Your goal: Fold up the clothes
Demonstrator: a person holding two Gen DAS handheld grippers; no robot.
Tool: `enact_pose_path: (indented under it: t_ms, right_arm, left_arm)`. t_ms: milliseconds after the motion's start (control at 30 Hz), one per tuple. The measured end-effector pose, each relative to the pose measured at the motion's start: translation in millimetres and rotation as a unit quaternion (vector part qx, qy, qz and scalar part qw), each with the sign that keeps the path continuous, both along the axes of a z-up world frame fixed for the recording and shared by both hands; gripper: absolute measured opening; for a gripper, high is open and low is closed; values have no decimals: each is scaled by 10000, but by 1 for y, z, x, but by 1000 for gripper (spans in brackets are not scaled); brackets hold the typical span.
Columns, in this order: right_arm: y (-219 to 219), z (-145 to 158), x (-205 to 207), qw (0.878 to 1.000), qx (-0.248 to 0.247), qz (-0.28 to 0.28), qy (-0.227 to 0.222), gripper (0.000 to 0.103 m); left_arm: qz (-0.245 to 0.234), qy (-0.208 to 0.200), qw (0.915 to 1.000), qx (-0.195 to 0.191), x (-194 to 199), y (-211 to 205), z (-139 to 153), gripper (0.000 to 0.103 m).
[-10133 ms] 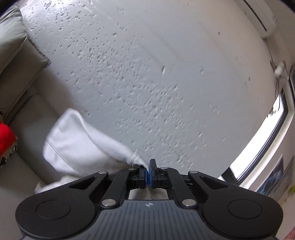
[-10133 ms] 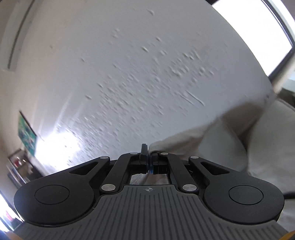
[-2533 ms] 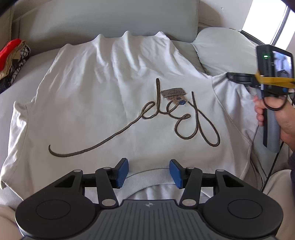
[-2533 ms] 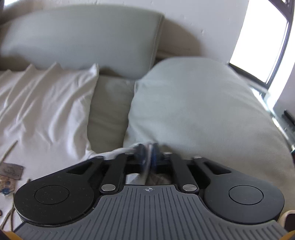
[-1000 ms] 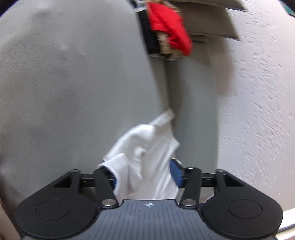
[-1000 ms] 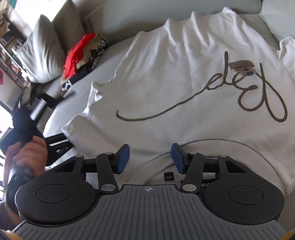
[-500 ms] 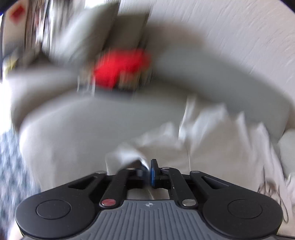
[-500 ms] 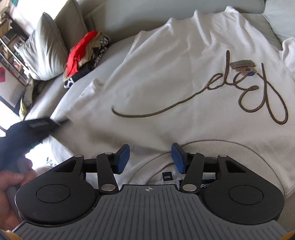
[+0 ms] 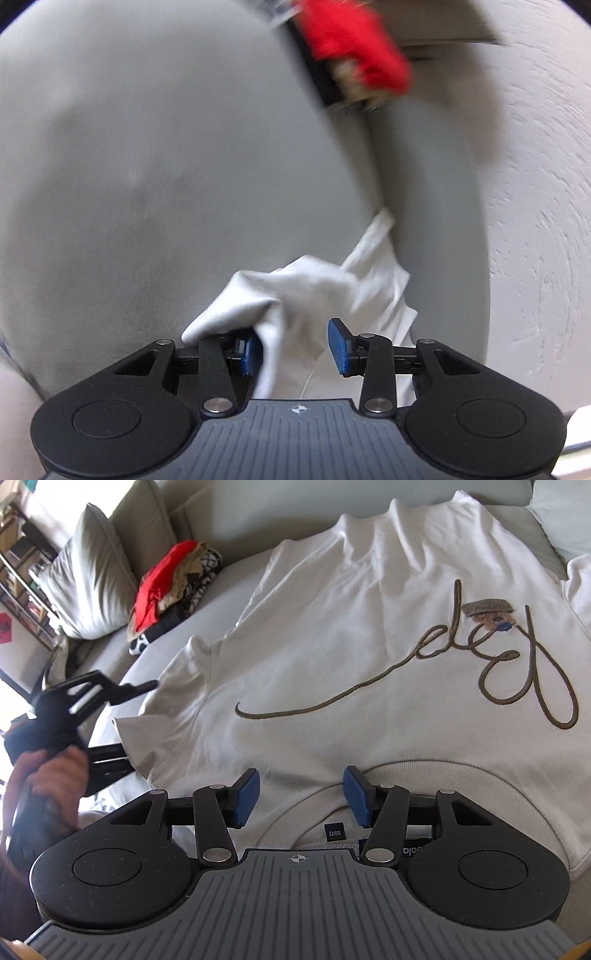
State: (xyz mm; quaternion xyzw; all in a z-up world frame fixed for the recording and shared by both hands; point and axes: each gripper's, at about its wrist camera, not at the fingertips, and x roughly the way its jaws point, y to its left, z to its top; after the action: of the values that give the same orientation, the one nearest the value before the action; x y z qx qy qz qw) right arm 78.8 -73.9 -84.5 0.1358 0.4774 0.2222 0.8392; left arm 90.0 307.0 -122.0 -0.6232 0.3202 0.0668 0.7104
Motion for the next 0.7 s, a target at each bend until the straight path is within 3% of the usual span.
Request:
enact_pose_path:
  t_ms: [100, 133, 167, 200, 233, 267, 300, 333, 367, 400, 433, 500, 533, 567, 633, 667, 700]
  right_arm:
    - [0, 0, 0, 10000, -22, 38, -9, 57]
    - [0, 0, 0, 10000, -35, 48, -13, 57]
    - [1, 0, 0, 10000, -51, 60, -21, 57]
    - [1, 0, 0, 9999, -65, 72, -31, 57]
    - [2, 0, 0, 9999, -77, 89, -43, 57]
    - [2, 0, 0, 9999, -86, 110, -52, 57]
    - [1, 0, 0, 9999, -81, 121, -47, 57]
    - [0, 0, 0, 9999, -61, 121, -30, 57]
    - [-1, 0, 1, 9999, -42, 121, -13, 57]
    - [-2, -1, 1, 9999, -13, 111, 11, 57]
    - [-3, -1, 2, 9999, 25, 91, 41, 57]
    - [-6, -1, 4, 9999, 93, 59, 87, 57]
    - [-6, -2, 4, 9999, 112, 55, 91, 57]
    - [-6, -2, 3, 9999, 120, 57, 87, 57]
    - [-6, -2, 3, 9999, 117, 69, 71, 57]
    - [-6, -2, 3, 9999, 117, 65, 72, 58]
    - [-5, -2, 4, 9999, 118, 61, 73, 59]
  left_arm:
    - [382, -128, 9976, -568, 1, 17, -10, 6]
    - [444, -264, 9981, -348, -2, 19, -2, 0]
    - [336, -529, 9978, 213, -11, 15, 16, 0]
    - [226, -792, 9936, 774, -21, 10, 33, 0]
    - [54, -1060, 9839, 1439, -30, 2, 52, 0]
    - [-339, -1348, 9587, 2481, -34, -18, 74, 0]
    - [-728, -1554, 9214, 3488, -37, -39, 93, 0]
    - [-1105, -1445, 8772, 4443, -37, -63, 103, 0]
    - [-1420, -1039, 8341, 5227, -36, -83, 106, 3]
    - [-1634, -451, 8128, 5573, -31, -92, 101, 8]
    - [-1789, 99, 7993, 5736, -26, -96, 96, 14]
    - [-1696, 855, 8542, 4841, -20, -69, 79, 13]
    - [-1528, 996, 8887, 4207, -22, -50, 70, 16]
    - [-1335, 1020, 9147, 3676, -23, -35, 65, 21]
    - [-1032, 768, 9470, 2942, -29, -12, 60, 35]
    - [-885, 660, 9592, 2601, -33, -2, 57, 36]
    - [-789, 622, 9649, 2427, -35, 4, 56, 36]
